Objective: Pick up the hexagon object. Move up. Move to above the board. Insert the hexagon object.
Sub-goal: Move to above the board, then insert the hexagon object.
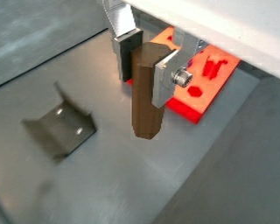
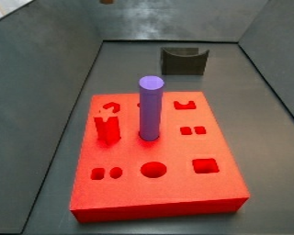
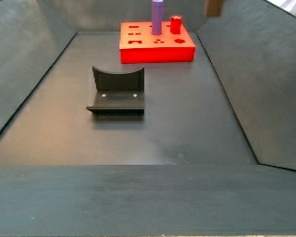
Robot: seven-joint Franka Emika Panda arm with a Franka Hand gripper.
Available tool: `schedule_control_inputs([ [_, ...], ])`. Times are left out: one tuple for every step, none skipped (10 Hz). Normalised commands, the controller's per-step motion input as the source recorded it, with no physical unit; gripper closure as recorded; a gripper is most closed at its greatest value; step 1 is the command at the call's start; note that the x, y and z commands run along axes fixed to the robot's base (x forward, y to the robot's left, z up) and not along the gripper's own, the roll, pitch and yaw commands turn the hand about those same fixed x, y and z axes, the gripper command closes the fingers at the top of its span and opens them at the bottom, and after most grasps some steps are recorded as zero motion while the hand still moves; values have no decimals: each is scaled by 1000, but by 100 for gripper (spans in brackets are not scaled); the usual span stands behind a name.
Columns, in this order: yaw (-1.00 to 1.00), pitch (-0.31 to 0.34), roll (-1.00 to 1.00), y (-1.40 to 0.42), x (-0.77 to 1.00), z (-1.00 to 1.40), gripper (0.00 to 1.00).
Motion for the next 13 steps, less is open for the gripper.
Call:
schedule_control_inputs([
  [-3,121,-5,-1000,350,195,100],
  [1,121,-5,-1000,356,198,100],
  [6,119,2,-1000,364,198,100],
  [6,117,-10,-1000,373,198,100],
  [11,115,5,-1000,380,201,100],
  [5,116,-7,-1000,387,203,100],
  [1,125,7,-1000,414,204,100],
  [8,125,7,-1000,433,208,100],
  [6,136,26,-794,374,170,100],
  [13,125,36,-531,279,117,100],
  [7,100,49,-276,166,61,100],
  [10,85,52,-202,126,52,100],
  [0,0,0,0,-51,0,100],
])
